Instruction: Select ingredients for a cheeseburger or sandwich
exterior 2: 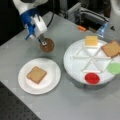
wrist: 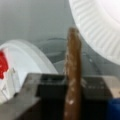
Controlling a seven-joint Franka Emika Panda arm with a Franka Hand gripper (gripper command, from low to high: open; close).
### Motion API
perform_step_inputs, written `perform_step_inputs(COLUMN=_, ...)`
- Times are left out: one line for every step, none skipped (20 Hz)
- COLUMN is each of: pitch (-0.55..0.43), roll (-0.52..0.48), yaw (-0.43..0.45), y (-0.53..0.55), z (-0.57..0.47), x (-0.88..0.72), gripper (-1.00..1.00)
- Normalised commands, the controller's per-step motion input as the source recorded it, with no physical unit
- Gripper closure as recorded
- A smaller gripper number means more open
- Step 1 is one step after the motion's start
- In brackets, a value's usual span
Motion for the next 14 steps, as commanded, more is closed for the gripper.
perform_step_inputs(pitch=0.072, roll=0.107, yaw=0.267, y=-0.41, z=-0.07, x=0.81, gripper=1.0)
perform_step_inputs(pitch=0.067, roll=0.118, yaw=0.263, y=-0.39, z=-0.08, x=0.76, gripper=1.0)
perform_step_inputs(pitch=0.062, roll=0.133, yaw=0.258, y=-0.36, z=-0.08, x=0.72, gripper=1.0)
perform_step_inputs(pitch=0.058, roll=0.155, yaw=0.25, y=-0.35, z=-0.09, x=0.68, gripper=1.0)
perform_step_inputs(pitch=0.062, roll=0.172, yaw=0.239, y=-0.33, z=-0.08, x=0.61, gripper=1.0)
perform_step_inputs(pitch=0.051, roll=0.201, yaw=0.229, y=-0.31, z=-0.07, x=0.56, gripper=1.0)
perform_step_inputs(pitch=0.04, roll=0.225, yaw=0.218, y=-0.28, z=-0.07, x=0.51, gripper=1.0)
perform_step_inputs(pitch=0.028, roll=0.247, yaw=0.205, y=-0.25, z=-0.07, x=0.47, gripper=1.0)
perform_step_inputs(pitch=0.027, roll=0.258, yaw=0.195, y=-0.22, z=-0.07, x=0.42, gripper=1.0)
perform_step_inputs(pitch=0.003, roll=0.272, yaw=0.186, y=-0.19, z=-0.07, x=0.38, gripper=1.0)
perform_step_inputs(pitch=-0.021, roll=0.289, yaw=0.176, y=-0.17, z=-0.09, x=0.36, gripper=1.0)
perform_step_inputs(pitch=-0.028, roll=0.293, yaw=0.169, y=-0.15, z=-0.09, x=0.33, gripper=1.0)
perform_step_inputs(pitch=-0.043, roll=0.305, yaw=0.163, y=-0.13, z=-0.1, x=0.31, gripper=1.0)
perform_step_inputs(pitch=-0.052, roll=0.31, yaw=0.157, y=-0.12, z=-0.11, x=0.3, gripper=1.0)
